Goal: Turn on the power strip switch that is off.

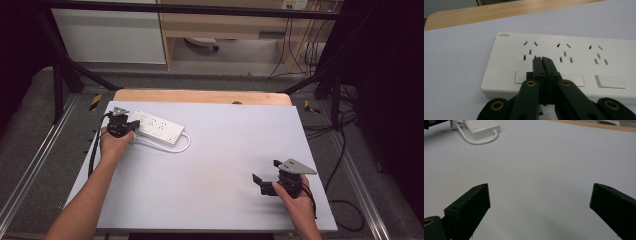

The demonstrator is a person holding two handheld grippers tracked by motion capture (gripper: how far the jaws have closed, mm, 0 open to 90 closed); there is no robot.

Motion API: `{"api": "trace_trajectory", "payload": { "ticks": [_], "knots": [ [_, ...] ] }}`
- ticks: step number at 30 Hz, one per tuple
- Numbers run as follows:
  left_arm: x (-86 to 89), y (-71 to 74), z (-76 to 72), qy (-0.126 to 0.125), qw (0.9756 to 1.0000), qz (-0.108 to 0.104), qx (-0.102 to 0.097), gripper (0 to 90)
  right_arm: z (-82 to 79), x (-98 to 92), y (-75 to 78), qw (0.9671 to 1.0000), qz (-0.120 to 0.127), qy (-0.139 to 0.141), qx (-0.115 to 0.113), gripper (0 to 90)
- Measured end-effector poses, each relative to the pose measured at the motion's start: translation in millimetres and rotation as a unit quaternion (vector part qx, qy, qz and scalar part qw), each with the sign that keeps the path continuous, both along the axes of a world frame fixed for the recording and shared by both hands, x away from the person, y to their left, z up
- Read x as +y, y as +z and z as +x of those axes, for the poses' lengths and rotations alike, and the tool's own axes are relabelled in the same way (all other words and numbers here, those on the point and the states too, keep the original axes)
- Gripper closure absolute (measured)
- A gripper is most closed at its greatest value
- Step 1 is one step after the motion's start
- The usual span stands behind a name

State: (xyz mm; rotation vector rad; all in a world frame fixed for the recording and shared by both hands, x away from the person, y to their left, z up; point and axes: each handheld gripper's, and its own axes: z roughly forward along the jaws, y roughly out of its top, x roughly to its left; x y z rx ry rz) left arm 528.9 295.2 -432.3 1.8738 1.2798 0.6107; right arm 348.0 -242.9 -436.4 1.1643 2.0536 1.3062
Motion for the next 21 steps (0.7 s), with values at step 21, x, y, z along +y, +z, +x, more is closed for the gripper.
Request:
{"api": "trace_trajectory", "payload": {
  "ticks": [21],
  "knots": [
    [-0.7, -1.9, 1.4, 0.001, 1.0000, 0.001, -0.001, 90.0, -0.6, -0.2, -0.3, 1.0000, 0.000, -0.001, 0.000, 3.3]
  ]
}}
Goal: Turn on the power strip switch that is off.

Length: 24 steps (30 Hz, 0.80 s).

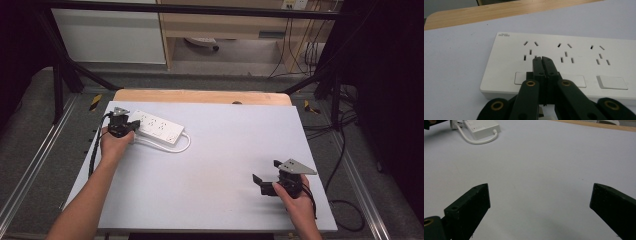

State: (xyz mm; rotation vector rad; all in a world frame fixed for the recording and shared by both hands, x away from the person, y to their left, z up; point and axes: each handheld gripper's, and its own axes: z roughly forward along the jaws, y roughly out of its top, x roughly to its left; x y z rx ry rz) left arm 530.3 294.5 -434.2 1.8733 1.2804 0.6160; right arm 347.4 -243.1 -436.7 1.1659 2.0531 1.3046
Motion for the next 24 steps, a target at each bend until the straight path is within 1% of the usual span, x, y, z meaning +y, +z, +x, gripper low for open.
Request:
{"api": "trace_trajectory", "payload": {
  "ticks": [10, 13, 14, 15, 16, 18, 24],
  "knots": [
    [1.5, -0.4, 0.3, -0.002, 1.0000, -0.006, 0.002, 90.0, -0.1, 0.0, 0.1, 1.0000, 0.000, 0.000, -0.001, 3.4],
    [3.7, -1.0, 0.6, 0.005, 1.0000, 0.000, 0.001, 90.0, -0.3, -0.1, 0.2, 1.0000, 0.000, 0.000, -0.002, 3.4],
    [5.6, -1.2, 0.5, 0.009, 1.0000, -0.002, 0.003, 90.0, -0.5, -0.1, 0.3, 1.0000, 0.001, 0.000, -0.001, 3.4],
    [7.0, -1.4, 0.4, 0.011, 0.9999, -0.010, 0.005, 90.0, -0.5, -0.4, 0.3, 1.0000, 0.000, 0.000, -0.002, 3.4],
    [7.1, -1.6, 0.2, 0.011, 0.9998, -0.013, 0.005, 90.0, -0.5, -0.5, 0.3, 1.0000, 0.000, 0.000, -0.002, 3.4],
    [5.4, -1.3, -0.3, 0.005, 1.0000, -0.004, 0.002, 90.0, -0.3, -0.2, 0.0, 1.0000, 0.000, 0.000, -0.001, 3.4],
    [3.3, -1.2, -0.2, 0.003, 1.0000, -0.003, 0.001, 90.0, -0.2, 0.7, -0.2, 1.0000, -0.002, 0.001, 0.001, 3.4]
  ]
}}
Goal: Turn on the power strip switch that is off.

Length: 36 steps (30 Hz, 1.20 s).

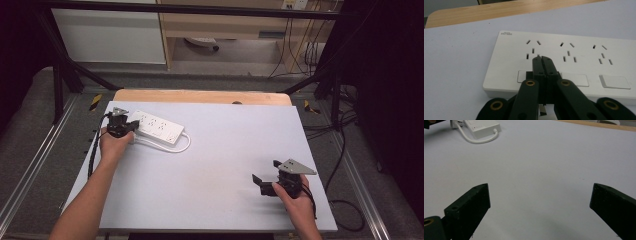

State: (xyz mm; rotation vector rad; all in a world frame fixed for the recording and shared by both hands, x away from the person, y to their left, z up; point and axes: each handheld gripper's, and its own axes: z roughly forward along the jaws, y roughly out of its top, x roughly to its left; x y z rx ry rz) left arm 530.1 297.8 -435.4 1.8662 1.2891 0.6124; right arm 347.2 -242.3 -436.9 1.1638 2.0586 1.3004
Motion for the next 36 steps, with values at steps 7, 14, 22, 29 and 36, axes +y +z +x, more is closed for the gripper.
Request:
{"api": "trace_trajectory", "payload": {
  "ticks": [7, 14, 22, 29, 36],
  "knots": [
    [-0.4, -0.6, -0.1, -0.001, 1.0000, -0.001, -0.002, 90.0, -0.1, -0.8, 0.1, 1.0000, 0.000, -0.001, -0.001, 3.4],
    [-9.8, -2.3, -0.3, -0.015, 0.9998, 0.008, -0.003, 90.0, -0.2, -1.0, 0.2, 1.0000, 0.000, 0.000, -0.001, 3.4],
    [-8.0, -1.9, -0.1, -0.007, 0.9999, 0.012, -0.007, 90.0, -0.1, -1.9, 0.5, 1.0000, 0.003, -0.001, -0.001, 3.4],
    [-3.5, -0.9, -1.2, -0.005, 0.9999, 0.011, -0.009, 90.0, 0.2, -0.7, 0.4, 1.0000, 0.001, 0.000, -0.001, 3.4],
    [-6.8, 0.7, -1.6, -0.008, 0.9998, 0.005, -0.015, 90.0, -0.2, -1.5, 0.8, 1.0000, 0.003, -0.001, -0.001, 3.3]
  ]
}}
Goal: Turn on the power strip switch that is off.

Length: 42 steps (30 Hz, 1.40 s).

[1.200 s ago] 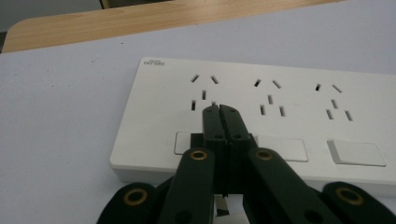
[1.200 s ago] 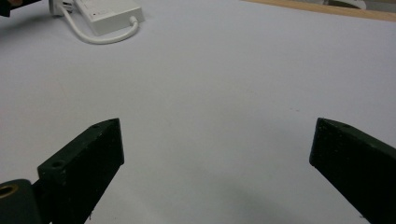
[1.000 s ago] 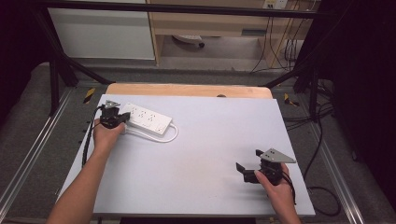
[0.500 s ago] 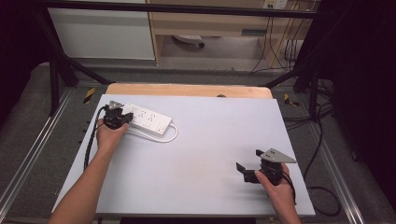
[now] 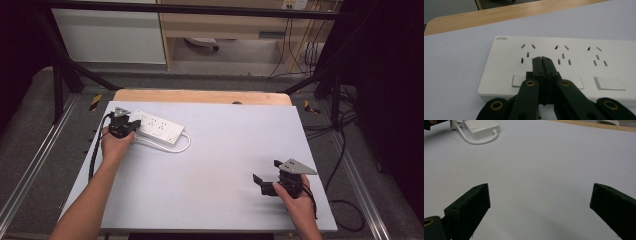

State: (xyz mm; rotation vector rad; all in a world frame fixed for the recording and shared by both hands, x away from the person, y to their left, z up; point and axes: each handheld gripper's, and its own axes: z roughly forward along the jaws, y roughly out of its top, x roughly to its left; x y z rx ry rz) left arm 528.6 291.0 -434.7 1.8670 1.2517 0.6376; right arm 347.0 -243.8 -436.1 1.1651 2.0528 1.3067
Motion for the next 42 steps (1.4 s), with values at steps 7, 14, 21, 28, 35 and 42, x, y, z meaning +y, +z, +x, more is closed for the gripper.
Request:
{"api": "trace_trajectory", "payload": {
  "ticks": [7, 14, 21, 28, 35, 42],
  "knots": [
    [-0.2, 0.6, -0.1, -0.002, 1.0000, -0.004, -0.002, 90.0, 0.0, -0.1, 0.1, 1.0000, 0.000, 0.000, 0.000, 3.4],
    [0.9, 2.4, -0.4, 0.004, 0.9999, -0.009, -0.008, 83.7, -0.1, 0.1, 0.2, 1.0000, 0.000, 0.000, -0.001, 3.3],
    [2.8, 3.2, -0.1, 0.011, 0.9997, -0.019, -0.009, 74.0, -0.1, 0.1, 0.1, 1.0000, -0.001, 0.000, 0.000, 3.3],
    [2.3, 5.2, -0.1, 0.016, 0.9994, -0.027, -0.015, 60.1, 0.1, 0.3, -0.2, 1.0000, -0.002, 0.000, -0.001, 3.3],
    [3.0, 6.6, 0.2, 0.025, 0.9989, -0.038, -0.011, 42.3, 0.2, 0.4, -0.3, 1.0000, -0.002, 0.000, 0.000, 3.3],
    [3.3, 7.7, 0.0, 0.035, 0.9982, -0.048, -0.007, 21.7, 0.0, 1.0, -0.3, 1.0000, -0.003, 0.001, 0.000, 3.2]
  ]
}}
